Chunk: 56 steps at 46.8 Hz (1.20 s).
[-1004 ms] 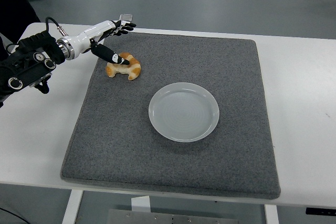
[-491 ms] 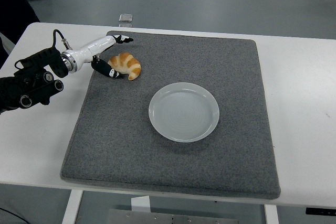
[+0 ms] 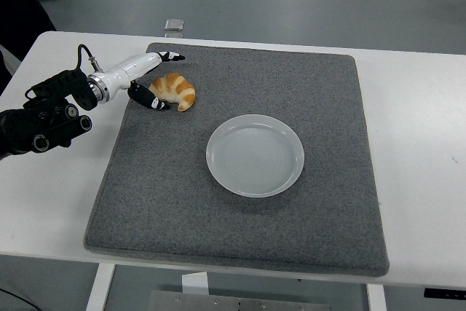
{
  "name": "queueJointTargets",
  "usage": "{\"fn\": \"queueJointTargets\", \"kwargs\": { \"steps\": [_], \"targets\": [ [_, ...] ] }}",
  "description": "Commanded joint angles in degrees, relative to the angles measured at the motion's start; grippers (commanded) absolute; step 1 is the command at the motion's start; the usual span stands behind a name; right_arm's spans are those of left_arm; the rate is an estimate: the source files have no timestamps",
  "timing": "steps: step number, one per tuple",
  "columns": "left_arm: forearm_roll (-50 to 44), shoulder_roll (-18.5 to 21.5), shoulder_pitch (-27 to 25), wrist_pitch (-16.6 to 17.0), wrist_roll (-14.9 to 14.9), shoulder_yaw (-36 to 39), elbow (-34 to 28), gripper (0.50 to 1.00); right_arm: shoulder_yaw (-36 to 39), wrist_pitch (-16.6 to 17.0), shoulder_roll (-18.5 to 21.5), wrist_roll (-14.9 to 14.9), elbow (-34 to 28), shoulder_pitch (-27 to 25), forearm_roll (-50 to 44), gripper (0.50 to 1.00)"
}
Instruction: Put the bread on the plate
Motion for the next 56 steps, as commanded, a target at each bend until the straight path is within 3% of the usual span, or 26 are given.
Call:
{"fn": "queueJointTargets", "kwargs": {
  "steps": [1,20,33,44,51,56],
  "targets": [
    [-0.09,-0.07,-0.07,-0.39,0.0,-0.05,0.01,0.999,0.0,-0.07,0.0,0.0,0.0,0.0,0.02,0.952],
    [-0.18,-0.42,-0.86,-1.62,0.18,-0.22,0.09,0.996,0.0,-0.07,0.0,0.0,0.0,0.0,0.02,0.952],
    [-0.18,-3.76,-0.77,-1.71,0.53,0.04,3.96,0.994,0.0,0.01,0.0,0.0,0.0,0.0,0.02,0.954],
    [-0.18,-3.94,-0.77,-1.71,0.53,0.04,4.22,0.981,0.0,0.01,0.0,0.0,0.0,0.0,0.02,0.952],
    [-0.09,-3.94,-0.77,-1.88,0.53,0.13,4.22,0.926,0.0,0.01,0.0,0.0,0.0,0.0,0.02,0.952],
    [-0.09,-3.94,-0.77,-3.2,0.53,0.13,4.23,0.849,0.0,0.01,0.0,0.0,0.09,0.0,0.02,0.952]
  ]
}}
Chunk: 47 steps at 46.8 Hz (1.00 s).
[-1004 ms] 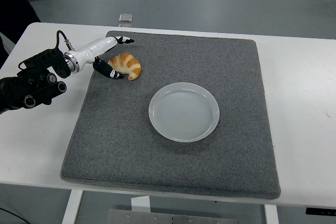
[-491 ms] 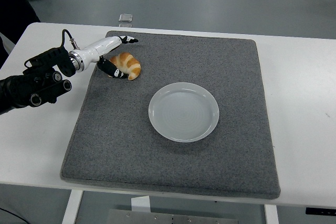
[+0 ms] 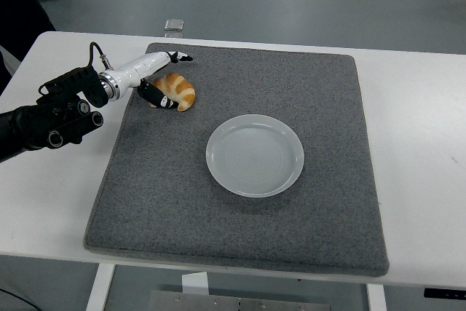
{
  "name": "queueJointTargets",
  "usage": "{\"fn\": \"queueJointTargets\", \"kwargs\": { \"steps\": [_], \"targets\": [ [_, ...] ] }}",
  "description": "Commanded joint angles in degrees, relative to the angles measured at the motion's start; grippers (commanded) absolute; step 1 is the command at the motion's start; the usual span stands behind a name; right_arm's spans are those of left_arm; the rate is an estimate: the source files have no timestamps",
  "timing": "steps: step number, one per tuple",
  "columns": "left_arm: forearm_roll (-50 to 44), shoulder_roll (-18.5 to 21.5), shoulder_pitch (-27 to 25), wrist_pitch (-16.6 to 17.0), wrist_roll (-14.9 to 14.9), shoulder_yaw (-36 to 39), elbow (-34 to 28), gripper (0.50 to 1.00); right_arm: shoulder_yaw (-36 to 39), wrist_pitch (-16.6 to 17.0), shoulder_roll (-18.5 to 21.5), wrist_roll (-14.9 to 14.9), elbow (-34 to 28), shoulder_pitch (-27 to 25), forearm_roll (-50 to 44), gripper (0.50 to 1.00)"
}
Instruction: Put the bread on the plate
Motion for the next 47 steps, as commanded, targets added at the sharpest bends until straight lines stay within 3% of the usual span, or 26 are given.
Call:
{"fn": "queueJointTargets", "kwargs": {
  "steps": [1,6,19,25,28,37,47],
  "targets": [
    [0.03,0.0,0.0,-1.34,-0.01,0.02,0.11,0.834,0.0,0.01,0.0,0.0,-0.04,0.0,0.0,0.954],
    [0.03,0.0,0.0,-2.57,0.07,0.02,0.02,0.78,0.0,-0.08,0.0,0.0,-0.04,0.0,0.0,0.952],
    [-0.05,0.09,0.0,-2.66,-0.01,0.02,0.11,0.767,0.0,-0.08,0.0,0.0,-0.04,0.0,0.0,0.952],
    [-0.05,0.18,0.0,-2.75,-0.01,0.02,0.02,0.671,0.0,0.01,0.0,0.0,-0.04,0.0,0.0,0.952],
    [-0.05,0.27,-0.09,-2.75,-0.01,0.02,0.02,0.658,0.0,0.01,0.0,0.0,-0.04,0.0,0.0,0.952],
    [-0.05,0.36,-0.61,-2.66,-0.1,-0.07,-0.68,0.506,0.0,0.01,0.0,0.0,-0.04,0.0,0.0,0.952],
    [0.03,1.85,-3.07,-2.93,-0.1,0.02,-1.74,0.5,0.0,0.01,0.0,0.0,-0.04,0.0,0.0,0.952]
  ]
}}
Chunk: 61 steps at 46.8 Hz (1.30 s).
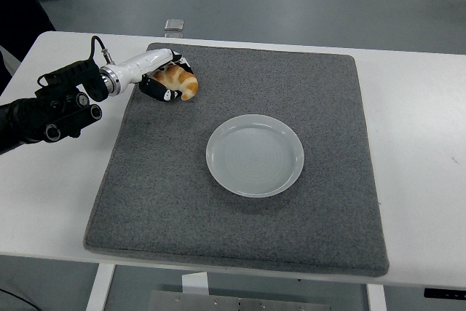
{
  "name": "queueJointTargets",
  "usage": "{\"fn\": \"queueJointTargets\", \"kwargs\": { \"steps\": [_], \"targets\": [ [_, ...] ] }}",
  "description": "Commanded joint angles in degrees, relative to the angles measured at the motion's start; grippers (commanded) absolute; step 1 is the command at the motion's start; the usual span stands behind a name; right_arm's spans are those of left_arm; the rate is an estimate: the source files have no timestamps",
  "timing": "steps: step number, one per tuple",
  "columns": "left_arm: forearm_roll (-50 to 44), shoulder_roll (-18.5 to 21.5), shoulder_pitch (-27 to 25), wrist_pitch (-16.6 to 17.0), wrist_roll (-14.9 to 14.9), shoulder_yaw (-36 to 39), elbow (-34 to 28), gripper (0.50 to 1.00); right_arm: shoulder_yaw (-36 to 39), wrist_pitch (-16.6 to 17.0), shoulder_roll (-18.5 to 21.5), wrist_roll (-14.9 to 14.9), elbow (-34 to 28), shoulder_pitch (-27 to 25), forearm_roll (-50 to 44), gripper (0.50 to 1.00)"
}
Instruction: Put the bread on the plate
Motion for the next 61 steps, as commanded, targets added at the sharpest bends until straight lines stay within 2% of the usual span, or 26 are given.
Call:
{"fn": "queueJointTargets", "kwargs": {
  "steps": [1,9,13,25,38,45,61],
  "targets": [
    [0.09,1.15,-1.2,-0.37,0.01,0.07,-0.64,0.5,0.0,-0.07,0.0,0.0,-0.01,0.0,0.0,0.952],
    [0.0,5.37,-5.24,-5.03,0.09,-0.36,-3.98,0.5,0.0,0.01,0.0,0.0,-0.01,0.0,0.0,0.952],
    [-0.09,7.04,-7.18,-6.17,0.09,-0.54,-5.04,0.5,0.0,0.01,0.0,0.0,-0.01,0.0,0.0,0.952],
    [-0.96,9.42,-11.4,-10.13,-0.08,-0.89,-6.36,0.5,0.0,0.01,0.0,0.0,-0.01,0.0,-0.09,0.952],
    [-2.2,13.72,-15.88,-11.19,0.09,-0.72,-15.15,0.5,0.0,0.01,0.0,0.0,-0.01,0.0,0.0,0.952],
    [-2.02,14.16,-17.9,-11.8,0.01,-0.72,-17.87,0.5,0.0,0.01,0.0,0.0,-0.01,0.0,0.0,0.952],
    [-0.88,13.29,-20.89,-12.24,0.27,-0.63,-28.24,0.5,0.0,0.01,0.0,0.0,0.08,0.0,0.0,0.952]
  ]
}}
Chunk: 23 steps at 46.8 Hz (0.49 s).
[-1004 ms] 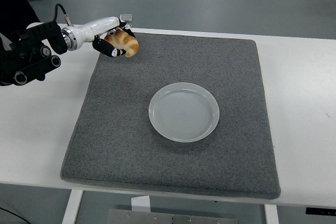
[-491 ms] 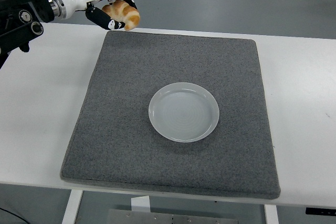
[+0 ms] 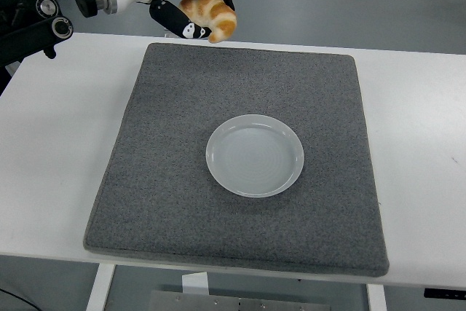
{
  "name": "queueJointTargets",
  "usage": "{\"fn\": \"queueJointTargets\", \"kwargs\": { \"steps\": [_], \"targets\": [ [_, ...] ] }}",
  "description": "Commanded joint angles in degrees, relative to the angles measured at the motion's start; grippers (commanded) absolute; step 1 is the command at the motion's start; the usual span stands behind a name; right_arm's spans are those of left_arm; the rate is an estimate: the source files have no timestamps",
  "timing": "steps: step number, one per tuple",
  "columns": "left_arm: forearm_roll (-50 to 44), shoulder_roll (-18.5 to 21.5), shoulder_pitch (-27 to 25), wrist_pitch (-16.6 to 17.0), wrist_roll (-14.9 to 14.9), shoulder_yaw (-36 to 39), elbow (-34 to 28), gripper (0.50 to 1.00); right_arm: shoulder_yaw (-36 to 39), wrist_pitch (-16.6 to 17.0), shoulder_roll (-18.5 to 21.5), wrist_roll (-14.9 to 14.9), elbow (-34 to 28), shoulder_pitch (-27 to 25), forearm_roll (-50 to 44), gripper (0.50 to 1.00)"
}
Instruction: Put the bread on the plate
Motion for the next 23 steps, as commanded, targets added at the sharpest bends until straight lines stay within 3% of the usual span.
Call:
{"fn": "queueJointTargets", "kwargs": {
  "steps": [1,23],
  "targets": [
    [0.21,-0.48,-0.5,0.0,0.13,0.08,-2.29,0.5,0.0,0.04,0.0,0.0,0.0,0.0,0.02,0.952],
    [5.48,-3.91,-0.59,0.26,0.31,-0.01,-7.13,0.5,0.0,-0.04,0.0,0.0,0.0,0.0,0.02,0.952]
  ]
}}
